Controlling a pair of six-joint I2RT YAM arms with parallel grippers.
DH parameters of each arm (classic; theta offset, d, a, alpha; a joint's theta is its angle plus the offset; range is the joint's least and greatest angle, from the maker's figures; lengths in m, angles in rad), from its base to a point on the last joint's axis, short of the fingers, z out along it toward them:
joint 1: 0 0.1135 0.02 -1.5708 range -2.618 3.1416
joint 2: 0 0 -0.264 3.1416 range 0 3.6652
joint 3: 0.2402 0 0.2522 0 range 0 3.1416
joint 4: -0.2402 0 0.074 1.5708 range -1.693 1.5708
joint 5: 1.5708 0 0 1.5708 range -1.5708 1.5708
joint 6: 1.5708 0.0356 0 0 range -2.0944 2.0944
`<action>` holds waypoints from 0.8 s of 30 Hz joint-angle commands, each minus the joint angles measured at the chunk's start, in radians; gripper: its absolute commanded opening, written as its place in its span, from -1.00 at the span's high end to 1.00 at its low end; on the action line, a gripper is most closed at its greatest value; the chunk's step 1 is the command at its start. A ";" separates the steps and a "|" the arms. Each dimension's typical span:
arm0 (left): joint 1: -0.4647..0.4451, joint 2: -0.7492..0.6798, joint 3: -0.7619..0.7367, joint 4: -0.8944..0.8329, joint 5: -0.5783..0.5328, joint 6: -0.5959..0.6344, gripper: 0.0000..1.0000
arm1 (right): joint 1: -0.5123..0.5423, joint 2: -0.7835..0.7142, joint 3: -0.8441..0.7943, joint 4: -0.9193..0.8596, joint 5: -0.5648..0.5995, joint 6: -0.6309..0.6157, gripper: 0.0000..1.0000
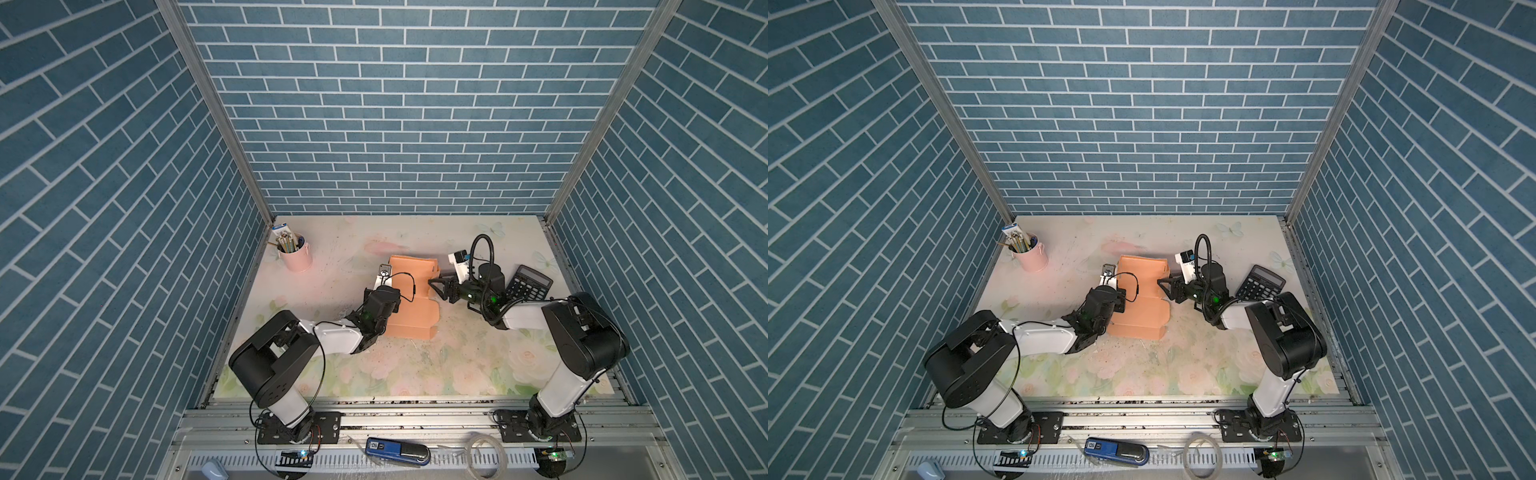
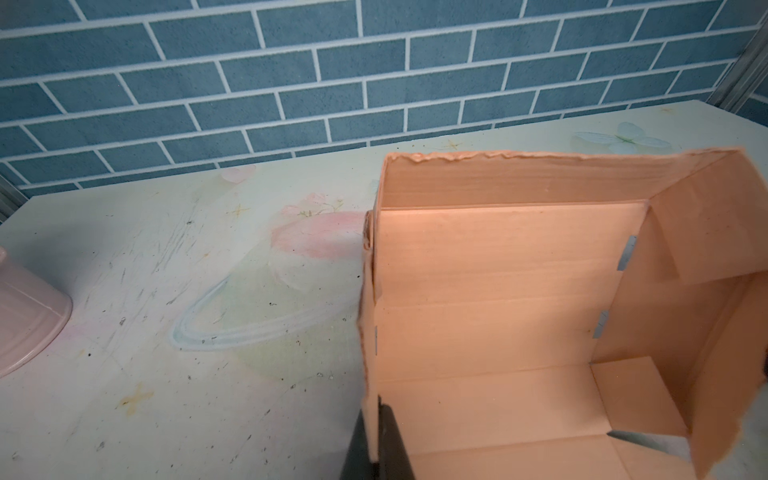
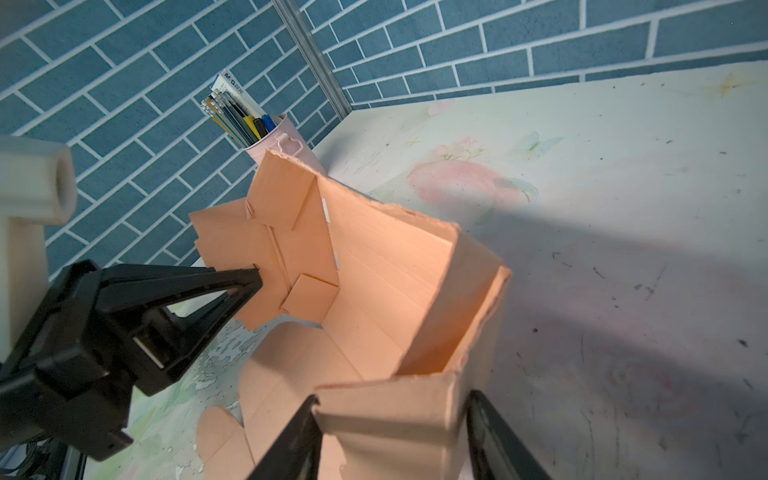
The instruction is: Fold the paper box
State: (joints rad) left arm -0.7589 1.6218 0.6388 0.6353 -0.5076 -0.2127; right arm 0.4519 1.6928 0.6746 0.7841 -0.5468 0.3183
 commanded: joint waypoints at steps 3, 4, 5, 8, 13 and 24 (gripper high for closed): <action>-0.007 0.025 -0.032 0.075 0.017 0.009 1.00 | 0.005 -0.148 -0.010 -0.128 0.159 -0.100 -0.08; -0.007 0.026 -0.037 0.083 0.022 0.012 1.00 | 0.004 -0.167 0.008 -0.167 0.174 -0.109 -0.08; -0.007 0.026 -0.039 0.088 0.024 0.013 1.00 | 0.002 -0.179 0.025 -0.196 0.189 -0.113 -0.07; -0.007 0.030 -0.052 0.115 0.028 0.020 1.00 | -0.002 -0.180 0.102 -0.308 0.211 -0.107 -0.05; -0.007 0.039 -0.070 0.156 0.037 0.023 1.00 | -0.002 -0.105 0.288 -0.504 0.209 -0.058 0.06; -0.007 0.052 -0.062 0.167 0.049 0.032 1.00 | 0.064 0.025 0.416 -0.637 0.278 -0.096 0.26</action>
State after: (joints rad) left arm -0.7589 1.6615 0.5770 0.7841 -0.4660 -0.1902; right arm 0.4984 1.7004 1.0817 0.1967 -0.2928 0.2554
